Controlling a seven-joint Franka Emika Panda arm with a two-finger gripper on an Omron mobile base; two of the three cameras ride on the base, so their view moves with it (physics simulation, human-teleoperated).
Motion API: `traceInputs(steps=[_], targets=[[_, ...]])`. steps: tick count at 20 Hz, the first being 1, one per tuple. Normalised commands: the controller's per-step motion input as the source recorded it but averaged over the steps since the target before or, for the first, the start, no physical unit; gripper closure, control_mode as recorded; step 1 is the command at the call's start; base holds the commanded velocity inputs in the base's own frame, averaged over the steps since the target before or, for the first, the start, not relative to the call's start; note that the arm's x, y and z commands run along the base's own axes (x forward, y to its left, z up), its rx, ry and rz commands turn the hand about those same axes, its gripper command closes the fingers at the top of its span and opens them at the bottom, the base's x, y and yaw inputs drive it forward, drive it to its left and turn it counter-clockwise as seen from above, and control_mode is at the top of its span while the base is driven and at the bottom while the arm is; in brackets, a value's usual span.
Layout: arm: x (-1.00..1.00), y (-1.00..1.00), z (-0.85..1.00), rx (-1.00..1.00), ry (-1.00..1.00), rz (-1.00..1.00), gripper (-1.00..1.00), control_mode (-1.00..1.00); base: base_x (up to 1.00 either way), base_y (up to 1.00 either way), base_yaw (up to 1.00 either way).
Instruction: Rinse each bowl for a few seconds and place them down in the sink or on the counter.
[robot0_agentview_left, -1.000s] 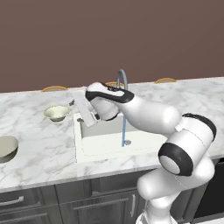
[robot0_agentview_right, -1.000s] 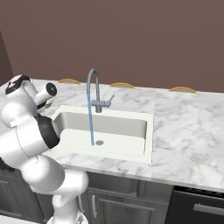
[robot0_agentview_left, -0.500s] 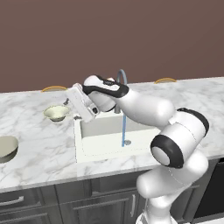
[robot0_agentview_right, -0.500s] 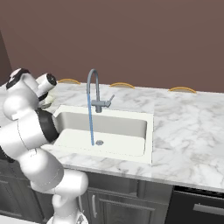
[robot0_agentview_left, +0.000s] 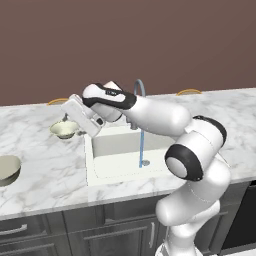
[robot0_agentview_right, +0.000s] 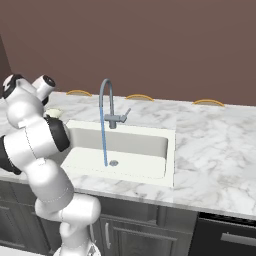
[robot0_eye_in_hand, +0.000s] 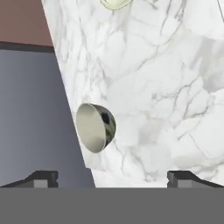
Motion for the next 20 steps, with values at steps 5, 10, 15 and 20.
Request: traceInputs(steps=[5,10,15,20], targets=[[0.0,0.24,-0.12,-0.03,-0.09,0.05,-1.0,-1.0,0.0,0.0,0.0],[0.0,0.18,-0.2,0.0,-0.14,0.03,-1.0,-1.0,0.0,0.0,0.0],[0.0,0.11,-0.27,0.0,-0.1,0.02,-1.0,-1.0,0.0,0.0,0.0],[0.04,0.24,-0.19,0.0,-0.05,0.0,-1.0,-1.0,0.0,0.0,0.0]])
